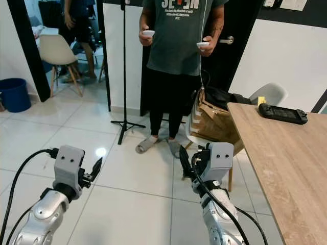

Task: Setting the table

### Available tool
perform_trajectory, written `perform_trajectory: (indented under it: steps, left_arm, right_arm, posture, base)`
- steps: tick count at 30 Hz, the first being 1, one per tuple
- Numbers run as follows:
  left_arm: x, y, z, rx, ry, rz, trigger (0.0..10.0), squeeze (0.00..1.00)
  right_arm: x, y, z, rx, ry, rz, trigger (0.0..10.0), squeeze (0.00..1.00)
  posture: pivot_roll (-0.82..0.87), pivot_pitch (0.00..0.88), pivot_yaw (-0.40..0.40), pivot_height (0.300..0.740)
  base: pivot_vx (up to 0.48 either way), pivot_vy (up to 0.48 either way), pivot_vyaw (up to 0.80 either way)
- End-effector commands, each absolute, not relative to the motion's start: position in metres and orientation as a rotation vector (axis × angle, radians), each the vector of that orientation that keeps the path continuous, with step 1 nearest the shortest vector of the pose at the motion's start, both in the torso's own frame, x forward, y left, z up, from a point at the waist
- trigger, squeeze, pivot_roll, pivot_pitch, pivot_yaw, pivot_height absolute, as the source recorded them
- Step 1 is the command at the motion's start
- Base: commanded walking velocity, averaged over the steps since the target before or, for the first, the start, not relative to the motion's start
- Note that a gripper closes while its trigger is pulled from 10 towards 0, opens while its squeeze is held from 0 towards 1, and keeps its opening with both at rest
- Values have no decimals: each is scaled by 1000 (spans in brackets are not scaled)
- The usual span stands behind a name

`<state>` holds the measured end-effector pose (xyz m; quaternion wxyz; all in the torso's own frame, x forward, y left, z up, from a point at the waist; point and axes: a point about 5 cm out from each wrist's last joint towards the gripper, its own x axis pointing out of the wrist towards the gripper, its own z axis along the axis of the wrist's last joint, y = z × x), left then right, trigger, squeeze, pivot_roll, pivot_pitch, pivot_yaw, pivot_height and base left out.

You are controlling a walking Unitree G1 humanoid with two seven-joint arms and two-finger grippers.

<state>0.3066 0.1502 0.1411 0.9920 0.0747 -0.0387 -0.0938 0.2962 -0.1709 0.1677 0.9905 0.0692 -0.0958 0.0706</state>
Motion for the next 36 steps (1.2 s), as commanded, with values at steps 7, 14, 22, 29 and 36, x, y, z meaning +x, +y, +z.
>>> perform_trajectory:
  steps: [7,14,22,29,36]
  left_arm:
    - [305,151,140,162,-84,-188,10000,0]
    - [306,154,138,182,-79,-166,10000,0]
    - [307,155,138,176,-75,-161,10000,0]
    - [308,154,138,174,-75,-161,10000,0]
    - [308,153,138,174,-75,-162,10000,0]
  right_arm:
    - [295,-170,166,131,-185,143,10000,0]
    - [292,-161,163,136,-176,166,10000,0]
    - [291,-154,160,134,-165,184,10000,0]
    - [292,-155,159,123,-160,168,10000,0]
    - [291,-154,158,115,-156,160,10000,0]
  posture:
    - [40,0,23,740]
    - [40,0,23,740]
    - [36,0,22,740]
    - [33,0,23,740]
    - [32,0,25,740]
  base:
    - [0,0,0]
    - [385,0,0]
    - [480,0,0]
    - [480,0,0]
    - [480,0,0]
